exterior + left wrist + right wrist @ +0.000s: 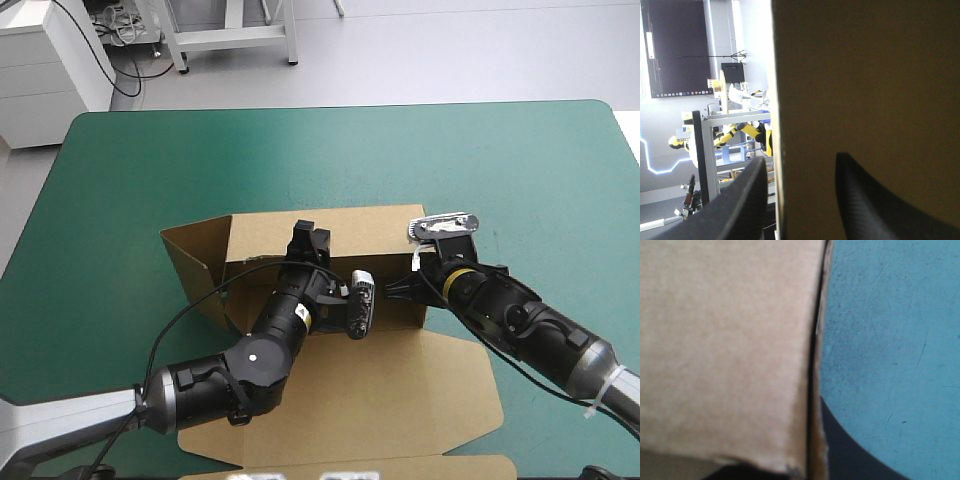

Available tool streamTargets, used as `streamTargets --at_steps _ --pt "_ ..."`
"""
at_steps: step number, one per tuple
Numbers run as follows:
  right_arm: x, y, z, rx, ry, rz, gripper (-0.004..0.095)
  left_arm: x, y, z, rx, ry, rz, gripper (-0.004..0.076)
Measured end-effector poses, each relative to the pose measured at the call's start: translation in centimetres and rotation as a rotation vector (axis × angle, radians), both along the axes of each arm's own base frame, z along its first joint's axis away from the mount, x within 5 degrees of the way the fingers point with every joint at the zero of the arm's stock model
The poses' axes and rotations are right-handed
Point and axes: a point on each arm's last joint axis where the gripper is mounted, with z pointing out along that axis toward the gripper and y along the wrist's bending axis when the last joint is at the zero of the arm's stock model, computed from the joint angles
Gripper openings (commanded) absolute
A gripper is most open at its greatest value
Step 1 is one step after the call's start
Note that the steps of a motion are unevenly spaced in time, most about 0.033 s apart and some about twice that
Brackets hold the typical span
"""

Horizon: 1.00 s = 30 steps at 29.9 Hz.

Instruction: Fold the box

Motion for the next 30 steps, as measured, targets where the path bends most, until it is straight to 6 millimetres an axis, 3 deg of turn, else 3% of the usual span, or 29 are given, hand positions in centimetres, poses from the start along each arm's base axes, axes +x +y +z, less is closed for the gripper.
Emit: streamTargets --at_steps 9,20,25,30 --pt "1.3 -0.6 -0.4 0.008 -0.012 -0.035 -0.0020 -5.2 0.1 2.7 -0.106 0.025 -0.095 0.0332" --pt "1.8 -0.3 -0.7 0.001 -0.019 -0.023 -0.0020 -10.9 2.0 5.0 -0.155 0.079 -0.188 0.0370" --pt "1.8 -0.3 -0.5 0.000 -0.023 -0.023 -0.0020 -12.0 2.5 5.1 -0.147 0.091 -0.194 0.0370" --pt "2.1 -0.2 0.0 -0.031 -0.002 -0.031 -0.0022 -11.1 3.0 5.9 -0.162 0.082 -0.167 0.0370"
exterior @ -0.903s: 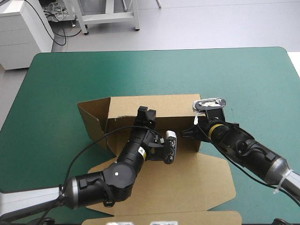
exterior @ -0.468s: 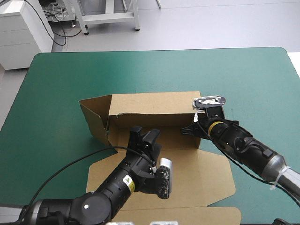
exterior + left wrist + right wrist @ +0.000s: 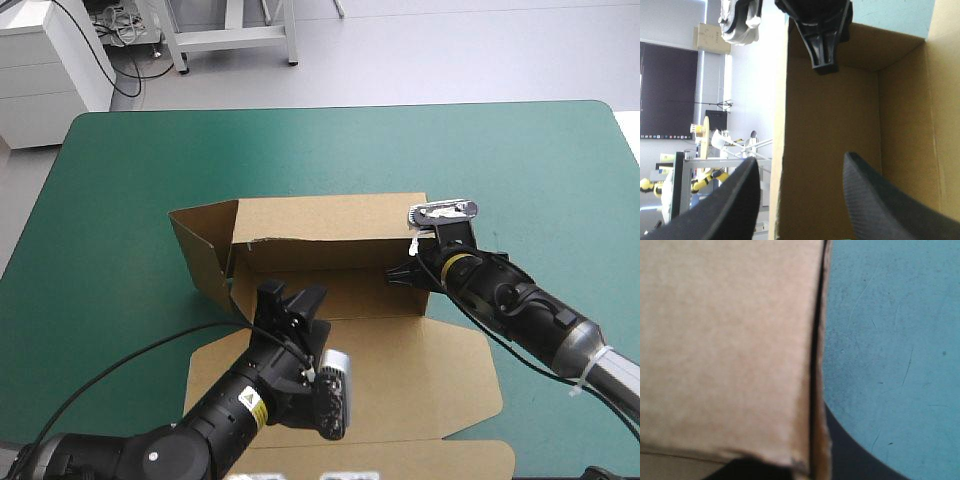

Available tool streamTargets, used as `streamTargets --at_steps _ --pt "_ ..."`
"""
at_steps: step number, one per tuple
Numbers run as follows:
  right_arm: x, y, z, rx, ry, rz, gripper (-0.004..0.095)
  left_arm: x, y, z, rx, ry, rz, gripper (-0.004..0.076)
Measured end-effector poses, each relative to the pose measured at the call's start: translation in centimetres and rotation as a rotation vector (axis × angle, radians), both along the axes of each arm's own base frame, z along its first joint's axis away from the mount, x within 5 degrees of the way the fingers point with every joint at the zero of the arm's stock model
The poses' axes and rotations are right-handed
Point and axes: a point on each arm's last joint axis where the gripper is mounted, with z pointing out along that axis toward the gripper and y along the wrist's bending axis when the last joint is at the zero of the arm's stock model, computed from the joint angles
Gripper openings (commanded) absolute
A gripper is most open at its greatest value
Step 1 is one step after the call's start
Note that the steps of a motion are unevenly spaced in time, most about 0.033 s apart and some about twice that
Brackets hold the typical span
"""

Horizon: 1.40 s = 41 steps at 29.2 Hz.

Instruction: Fold the box

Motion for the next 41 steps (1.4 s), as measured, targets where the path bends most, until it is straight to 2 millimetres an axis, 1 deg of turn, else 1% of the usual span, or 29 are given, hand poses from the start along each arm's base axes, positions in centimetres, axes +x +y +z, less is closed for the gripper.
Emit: streamTargets --at_steps 3,7,8,10,11,13,15,17,20,24,27,29,31,34,36,37,38,41 --pt "0.1 -0.1 0.7 -0.034 0.029 -0.011 -0.0022 1.7 0.3 1.2 -0.027 -0.005 0.052 0.0370" --pt "0.2 -0.3 2.3 -0.073 0.049 -0.025 -0.0022 4.8 1.2 3.8 -0.122 0.028 0.161 0.0370" --pt "0.3 -0.3 2.8 -0.079 0.043 -0.022 -0.0022 5.9 1.8 4.7 -0.163 0.044 0.206 0.0370" --pt "0.5 -0.5 3.4 -0.096 0.046 -0.025 -0.0022 7.3 2.6 5.8 -0.228 0.088 0.265 0.0370" --pt "0.7 -0.7 3.9 -0.103 0.048 -0.028 -0.0022 8.2 3.3 6.7 -0.272 0.121 0.310 0.0370" --pt "1.2 -1.0 4.2 -0.103 0.073 -0.037 -0.0022 9.4 4.5 7.6 -0.328 0.172 0.374 0.0370" --pt "2.1 -1.6 4.1 -0.101 0.121 -0.045 -0.0022 10.8 6.1 8.4 -0.387 0.239 0.451 0.0370" --pt "3.3 -2.3 3.8 -0.090 0.175 -0.047 -0.0022 12.1 7.6 8.3 -0.422 0.310 0.525 0.0370" --pt "5.3 -3.5 3.0 -0.075 0.239 -0.053 -0.0022 13.7 9.9 7.6 -0.463 0.430 0.625 0.0369" --pt "7.5 -4.4 2.7 -0.049 0.268 -0.056 -0.0022 14.3 11.7 6.3 -0.546 0.581 0.642 0.0369" --pt "9.3 -4.8 2.1 -0.054 0.260 -0.053 -0.0022 13.6 13.1 5.0 -0.624 0.624 0.638 0.0369" --pt "10.5 -4.8 1.5 -0.058 0.247 -0.049 -0.0022 12.4 14.1 3.7 -0.648 0.641 0.652 0.0369" --pt "11.5 -4.6 1.0 -0.057 0.224 -0.044 -0.0022 10.9 14.9 2.4 -0.651 0.654 0.661 0.0369" --pt "13.1 -4.1 -0.2 -0.057 0.198 -0.037 -0.0022 8.1 16.1 0.2 -0.665 0.665 0.664 0.0368" --pt "14.0 -4.0 -0.9 -0.056 0.184 -0.036 -0.0022 5.8 17.1 -0.9 -0.697 0.655 0.661 0.0347" --pt "14.4 -3.9 -1.2 -0.055 0.177 -0.035 -0.0022 4.7 17.6 -1.5 -0.722 0.646 0.658 0.0279" --pt "15.2 -3.8 -1.9 -0.058 0.173 -0.033 -0.0022 2.5 18.6 -2.4 -0.777 0.620 0.643 0.0237" --pt "15.8 -3.7 -2.9 -0.069 0.198 -0.031 -0.0022 -0.5 19.9 -3.6 -0.836 0.582 0.618 0.0034"
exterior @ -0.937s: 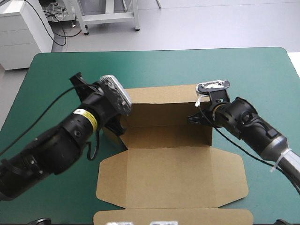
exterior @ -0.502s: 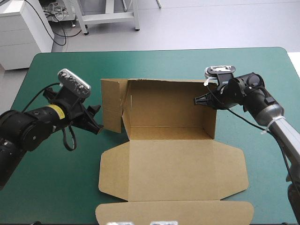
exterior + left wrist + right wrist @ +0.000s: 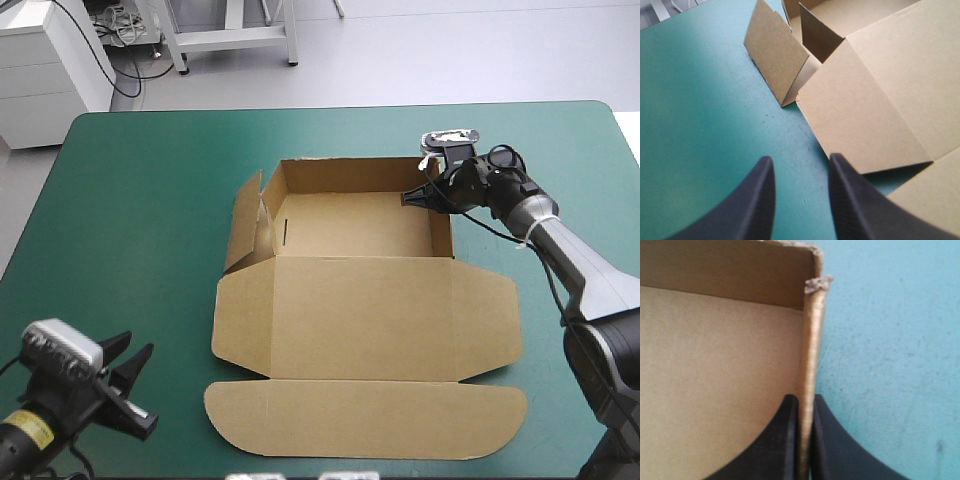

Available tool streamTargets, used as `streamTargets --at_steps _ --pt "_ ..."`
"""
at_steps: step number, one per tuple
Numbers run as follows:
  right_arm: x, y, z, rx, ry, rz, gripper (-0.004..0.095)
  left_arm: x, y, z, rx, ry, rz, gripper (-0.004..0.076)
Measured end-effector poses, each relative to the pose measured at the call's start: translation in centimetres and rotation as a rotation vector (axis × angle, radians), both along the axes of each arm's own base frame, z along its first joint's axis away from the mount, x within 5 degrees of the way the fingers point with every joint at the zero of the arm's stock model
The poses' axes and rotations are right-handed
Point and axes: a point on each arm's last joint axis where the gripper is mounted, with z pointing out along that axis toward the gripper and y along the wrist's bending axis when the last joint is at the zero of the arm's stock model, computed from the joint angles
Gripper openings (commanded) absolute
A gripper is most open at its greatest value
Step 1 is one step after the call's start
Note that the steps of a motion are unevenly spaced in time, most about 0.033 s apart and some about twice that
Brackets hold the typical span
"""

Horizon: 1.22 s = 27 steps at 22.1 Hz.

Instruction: Fold the box

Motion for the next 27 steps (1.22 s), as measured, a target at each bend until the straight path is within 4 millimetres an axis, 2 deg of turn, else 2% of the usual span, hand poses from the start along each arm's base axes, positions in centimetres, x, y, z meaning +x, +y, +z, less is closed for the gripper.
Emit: streamTargets --at_steps 1,5,8,10,12,14,16,19,23,27 --pt "0.1 0.0 -0.5 -0.006 0.020 -0.001 -0.0022 -0.7 0.3 -0.4 -0.008 -0.014 0.001 -0.0005" --pt "0.6 0.1 -0.8 -0.008 0.035 -0.003 -0.0019 -4.3 1.9 -2.0 -0.043 -0.087 0.002 -0.0008" --pt "0.8 0.2 -0.4 -0.010 0.040 -0.003 0.0005 -5.2 2.5 -2.9 -0.029 -0.061 0.028 -0.0008" --pt "1.1 0.3 0.0 -0.013 0.048 -0.003 0.0094 -5.2 2.7 -3.0 -0.023 -0.060 0.043 -0.0008" --pt "1.3 0.3 0.5 -0.021 0.074 -0.006 0.0279 -5.2 2.7 -3.0 -0.022 -0.061 0.049 -0.0008" --pt "1.4 0.3 1.9 -0.035 0.108 -0.008 0.0429 -5.2 2.7 -3.0 -0.023 -0.061 0.050 -0.0008" --pt "1.5 0.3 4.2 -0.034 0.106 -0.013 0.0492 -5.2 2.7 -3.0 -0.022 -0.059 0.050 -0.0008" --pt "1.0 0.2 8.3 -0.027 0.066 -0.008 0.0499 -5.2 2.8 -3.0 -0.022 -0.057 0.050 -0.0008" --pt "-0.4 0.0 11.0 0.004 0.023 0.011 0.0503 -5.2 2.8 -3.0 -0.022 -0.057 0.050 -0.0008" --pt "-1.6 0.0 12.5 0.046 0.001 0.020 0.0503 -5.2 2.7 -3.0 -0.021 -0.057 0.050 -0.0008"
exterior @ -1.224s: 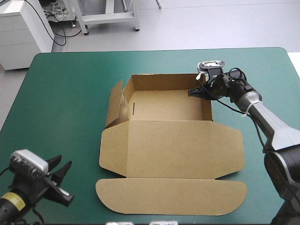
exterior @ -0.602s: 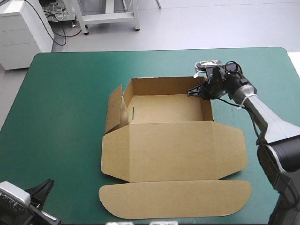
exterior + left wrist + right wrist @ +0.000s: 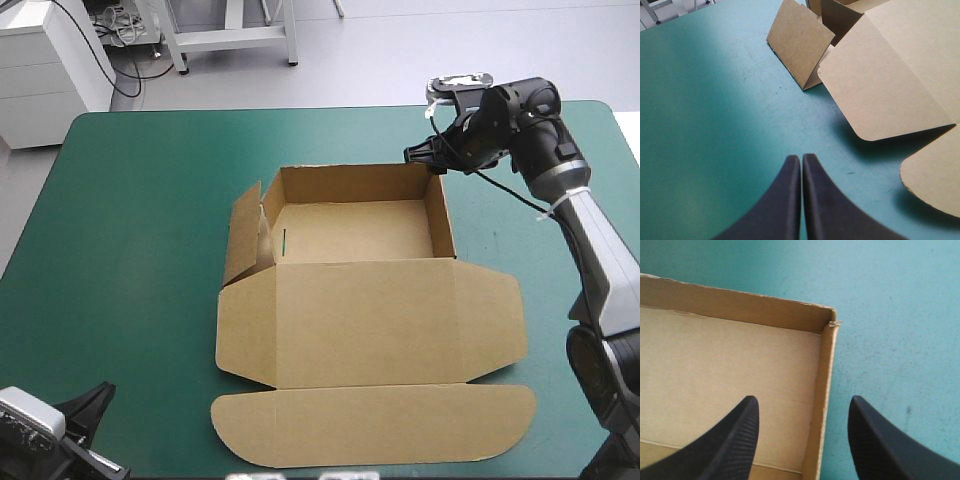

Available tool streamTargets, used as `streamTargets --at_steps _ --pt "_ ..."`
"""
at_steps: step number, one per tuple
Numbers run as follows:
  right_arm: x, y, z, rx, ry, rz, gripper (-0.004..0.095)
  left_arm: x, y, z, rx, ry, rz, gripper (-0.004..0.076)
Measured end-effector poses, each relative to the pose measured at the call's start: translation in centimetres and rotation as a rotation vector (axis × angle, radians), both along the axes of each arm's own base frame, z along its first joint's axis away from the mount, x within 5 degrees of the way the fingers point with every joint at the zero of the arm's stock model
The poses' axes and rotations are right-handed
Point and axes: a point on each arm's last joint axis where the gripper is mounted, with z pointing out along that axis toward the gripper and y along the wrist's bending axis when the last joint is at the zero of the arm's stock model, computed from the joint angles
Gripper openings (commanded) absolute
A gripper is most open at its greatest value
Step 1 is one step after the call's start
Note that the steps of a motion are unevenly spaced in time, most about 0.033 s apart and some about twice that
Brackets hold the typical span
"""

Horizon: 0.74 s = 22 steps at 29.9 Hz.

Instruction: Fold the box

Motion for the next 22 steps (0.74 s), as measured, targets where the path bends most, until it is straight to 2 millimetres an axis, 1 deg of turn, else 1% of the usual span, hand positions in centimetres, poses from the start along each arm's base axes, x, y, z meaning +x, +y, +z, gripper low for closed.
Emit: streamTargets --at_steps 5,7,9,16,22 --pt "-1.5 -0.1 1.3 0.043 -0.018 0.014 0.0503 0.0 0.0 0.0 0.000 0.000 0.000 -0.0008" --pt "-1.9 -0.2 1.3 0.035 -0.011 0.018 0.0503 0.0 0.0 0.0 0.000 0.000 0.000 -0.0008" --pt "-2.2 -0.4 0.8 0.022 0.006 0.017 0.0503 0.0 0.0 0.0 0.000 0.000 0.000 -0.0008" --pt "-1.9 -0.4 -4.2 -0.039 0.160 0.016 0.0502 0.0 0.0 0.0 -0.002 0.002 -0.002 -0.0008" --pt "0.3 0.0 -8.7 -0.090 0.258 0.012 0.0488 0.0 -0.1 0.0 -0.005 0.004 -0.004 -0.0008"
